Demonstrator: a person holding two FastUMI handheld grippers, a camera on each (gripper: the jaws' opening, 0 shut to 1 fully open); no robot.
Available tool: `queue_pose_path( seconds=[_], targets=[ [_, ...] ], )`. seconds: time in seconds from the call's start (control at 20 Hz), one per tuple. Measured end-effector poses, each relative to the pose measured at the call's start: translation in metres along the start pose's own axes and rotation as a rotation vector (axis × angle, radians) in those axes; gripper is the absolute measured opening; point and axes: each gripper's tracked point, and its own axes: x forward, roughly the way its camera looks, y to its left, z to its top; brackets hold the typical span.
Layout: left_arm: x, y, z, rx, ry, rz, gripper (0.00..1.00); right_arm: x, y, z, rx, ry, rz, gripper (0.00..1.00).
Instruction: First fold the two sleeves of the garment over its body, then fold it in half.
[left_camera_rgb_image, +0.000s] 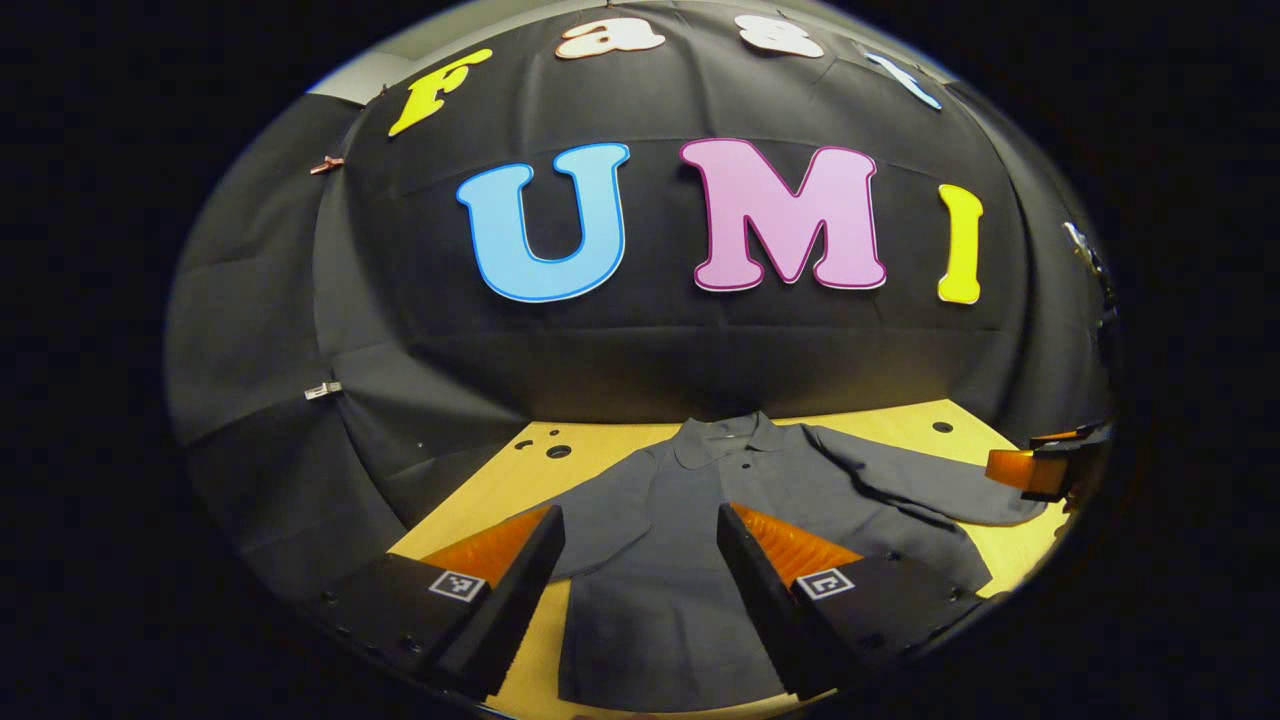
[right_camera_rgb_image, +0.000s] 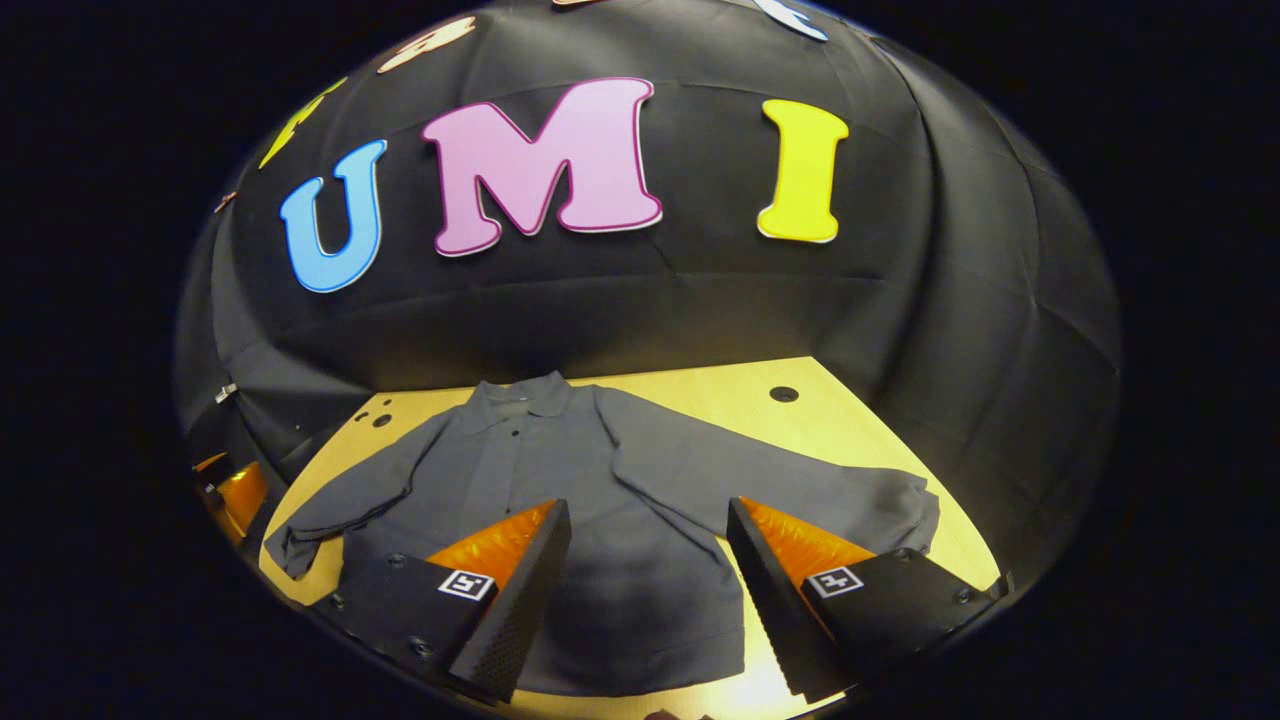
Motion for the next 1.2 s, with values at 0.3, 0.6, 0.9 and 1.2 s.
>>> queue_pose_path(
  seconds=[0.3,0.6,0.9,1.2],
  targets=[
    [-0.006,-0.009,-0.02,0.012,0.067,-0.007,0.97,0.021,-0.078,-0.001,0.092,0.013,-0.159,0.97],
    [-0.001,-0.021,-0.022,0.033,0.083,-0.021,0.97,0.036,-0.159,-0.019,0.159,0.084,-0.329,0.98],
    [0.01,-0.036,-0.032,0.015,0.127,-0.024,0.97,0.054,-0.227,-0.041,0.2,0.145,-0.451,0.99],
    [0.017,-0.042,-0.032,0.049,0.133,-0.013,0.97,0.072,-0.265,-0.073,0.26,0.225,-0.498,0.98]
  ],
)
